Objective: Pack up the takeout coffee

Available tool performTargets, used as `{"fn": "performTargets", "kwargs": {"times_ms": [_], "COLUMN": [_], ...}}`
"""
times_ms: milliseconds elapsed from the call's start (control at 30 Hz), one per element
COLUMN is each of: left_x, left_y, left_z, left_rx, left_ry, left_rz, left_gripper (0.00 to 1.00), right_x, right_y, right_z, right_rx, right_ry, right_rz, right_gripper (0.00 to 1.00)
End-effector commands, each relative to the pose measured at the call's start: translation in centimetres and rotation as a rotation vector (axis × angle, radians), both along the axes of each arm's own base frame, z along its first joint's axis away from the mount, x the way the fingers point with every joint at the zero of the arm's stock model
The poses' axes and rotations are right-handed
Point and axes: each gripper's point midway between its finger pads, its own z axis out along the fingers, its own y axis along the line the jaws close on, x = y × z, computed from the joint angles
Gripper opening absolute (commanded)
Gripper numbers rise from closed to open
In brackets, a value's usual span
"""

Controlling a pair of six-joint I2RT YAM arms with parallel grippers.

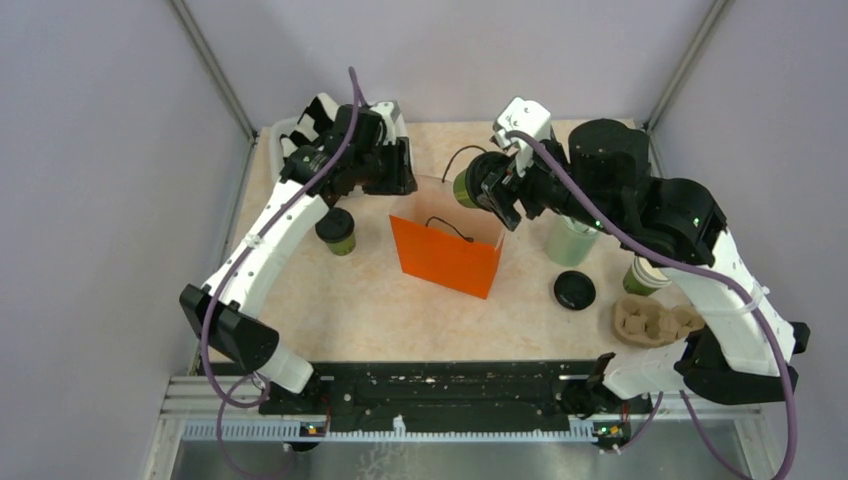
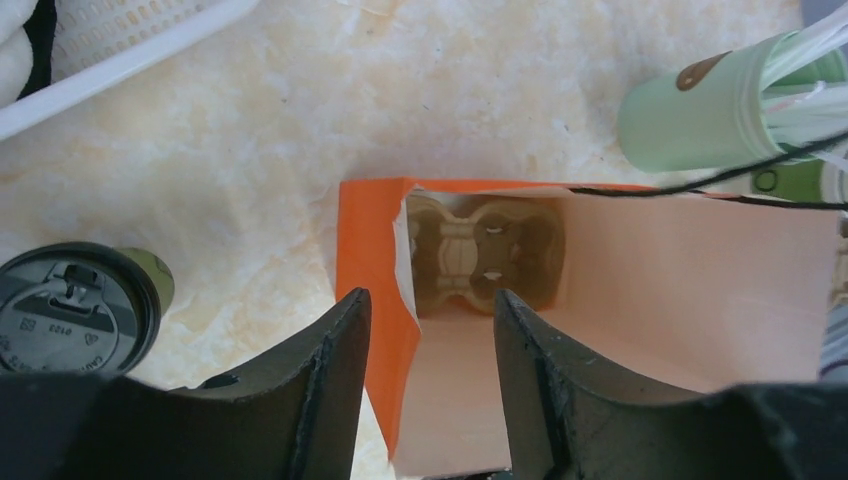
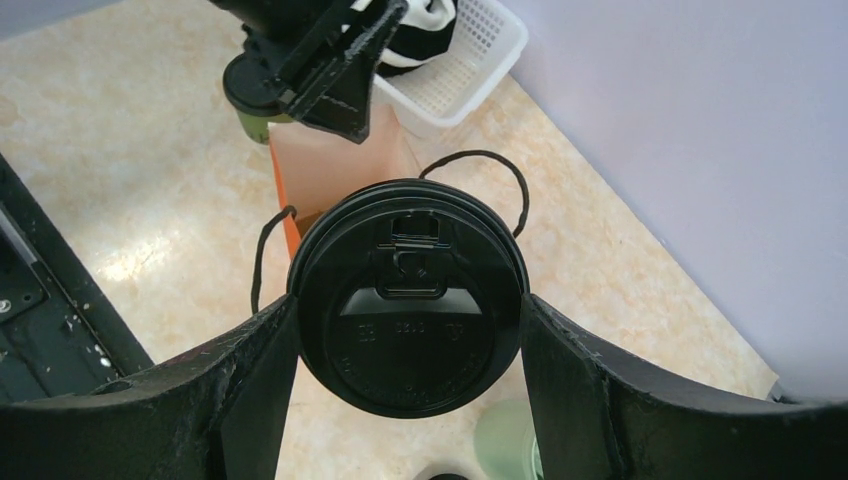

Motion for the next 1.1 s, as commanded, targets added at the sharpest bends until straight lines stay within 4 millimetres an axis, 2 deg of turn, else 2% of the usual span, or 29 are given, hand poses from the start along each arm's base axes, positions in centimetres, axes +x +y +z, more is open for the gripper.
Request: {"fn": "performTargets", "kwargs": {"times_ms": [0, 133, 333, 567, 700, 900, 1067], "left_x": [2.3, 3.1, 4.0, 5.0, 4.8, 3.2, 1.8], "left_y": [-0.4, -0.8, -0.7, -1.1, -1.6, -2.8, -2.5], "left_z": [-0.7, -1.2, -1.9, -1.2, 0.4, 3.6, 4.2], "left_rx": [0.037, 0.051, 0.096, 0.123, 0.115, 0.0, -0.069], "left_ry": [-0.047, -0.056, -0.062, -0.163, -0.248, -0.459, -0.547], "left_rz": [-0.01, -0.026, -0.028, -0.079, -0.105, -0.148, -0.121], "left_gripper": [0.54, 0.5, 0.37, 0.1, 0.01, 0.0, 0.0], "right_x": [-0.3, -0.2, -0.1, 0.1, -0.4, -0.9, -0.7], "right_y": [0.3, 1.0, 1.5, 1.6, 2.1, 2.7, 3.5], "right_z": [0.3, -0.8, -2.3, -3.8, -4.1, -4.8, -6.0], "right_rx": [-0.001, -0.035, -0.079, -0.111, -0.113, -0.153, -0.198], "right_ry": [-0.012, 0.001, 0.012, 0.03, 0.028, 0.015, 0.037], "right_rz": [0.042, 0.067, 0.095, 0.091, 0.137, 0.203, 0.22], "right_gripper": [0.57, 0.57, 0.56, 0.54, 0.52, 0.5, 0.49]}}
